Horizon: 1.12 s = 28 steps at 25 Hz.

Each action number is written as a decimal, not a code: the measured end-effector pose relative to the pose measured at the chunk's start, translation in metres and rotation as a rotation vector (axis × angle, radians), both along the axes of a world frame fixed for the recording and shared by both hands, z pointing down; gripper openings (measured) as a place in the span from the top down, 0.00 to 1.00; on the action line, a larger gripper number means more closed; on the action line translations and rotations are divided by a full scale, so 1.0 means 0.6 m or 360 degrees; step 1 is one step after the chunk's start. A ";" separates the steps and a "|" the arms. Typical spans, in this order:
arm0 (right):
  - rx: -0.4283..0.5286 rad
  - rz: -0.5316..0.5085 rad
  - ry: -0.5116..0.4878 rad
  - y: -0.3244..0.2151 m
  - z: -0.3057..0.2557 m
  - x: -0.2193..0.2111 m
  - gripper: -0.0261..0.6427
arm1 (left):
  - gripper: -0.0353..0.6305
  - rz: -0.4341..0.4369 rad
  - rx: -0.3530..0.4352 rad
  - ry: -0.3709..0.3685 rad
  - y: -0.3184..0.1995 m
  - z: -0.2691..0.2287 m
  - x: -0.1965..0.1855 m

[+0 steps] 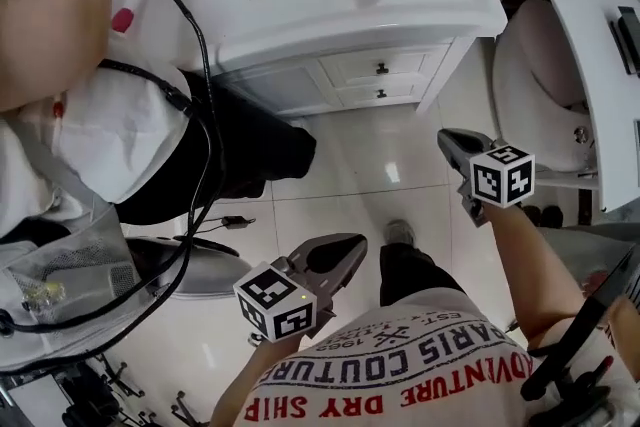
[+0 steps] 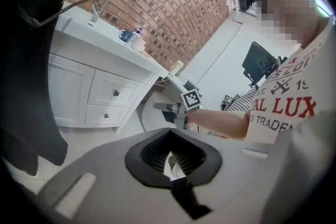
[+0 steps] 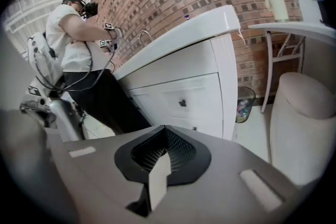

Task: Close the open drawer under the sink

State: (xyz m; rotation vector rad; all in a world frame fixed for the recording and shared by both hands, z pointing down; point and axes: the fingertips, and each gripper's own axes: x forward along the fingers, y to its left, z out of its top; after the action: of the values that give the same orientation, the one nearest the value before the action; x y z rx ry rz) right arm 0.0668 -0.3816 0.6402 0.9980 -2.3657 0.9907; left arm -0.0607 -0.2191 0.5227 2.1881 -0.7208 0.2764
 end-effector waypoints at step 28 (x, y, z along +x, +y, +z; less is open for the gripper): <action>0.0450 -0.0512 -0.0389 0.900 -0.537 -0.156 0.95 | 0.97 0.0280 0.0627 0.0143 0.620 -0.347 -0.014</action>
State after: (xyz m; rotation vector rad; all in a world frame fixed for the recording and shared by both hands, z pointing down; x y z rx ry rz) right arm -0.0266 0.1581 0.3180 0.5794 -2.8136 0.7028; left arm -0.0689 0.1531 0.3145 2.6265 -0.5684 0.1302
